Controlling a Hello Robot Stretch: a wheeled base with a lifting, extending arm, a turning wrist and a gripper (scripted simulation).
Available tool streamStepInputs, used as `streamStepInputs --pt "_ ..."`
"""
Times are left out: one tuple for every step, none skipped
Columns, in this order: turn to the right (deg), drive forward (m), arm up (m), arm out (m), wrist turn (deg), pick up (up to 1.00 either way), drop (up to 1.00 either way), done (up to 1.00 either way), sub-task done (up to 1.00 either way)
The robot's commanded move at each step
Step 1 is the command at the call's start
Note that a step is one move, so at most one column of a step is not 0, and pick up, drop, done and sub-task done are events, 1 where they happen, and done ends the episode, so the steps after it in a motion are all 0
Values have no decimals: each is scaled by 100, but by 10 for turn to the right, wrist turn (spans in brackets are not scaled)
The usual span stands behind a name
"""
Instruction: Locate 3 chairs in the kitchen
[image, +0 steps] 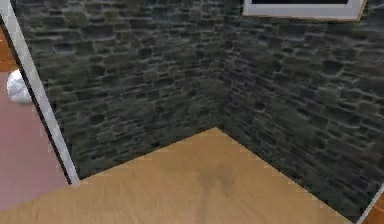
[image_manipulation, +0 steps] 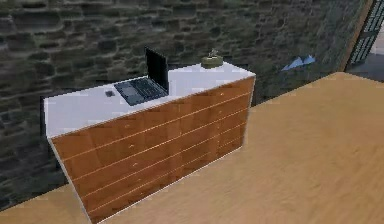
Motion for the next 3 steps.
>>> streamStepInputs --pt "0 15 0 0 0 0 0 0 0" --pt "-420 0 0 0 0 0 0 0 0" --pt "0 60 0 0 0 0 0 0 0"
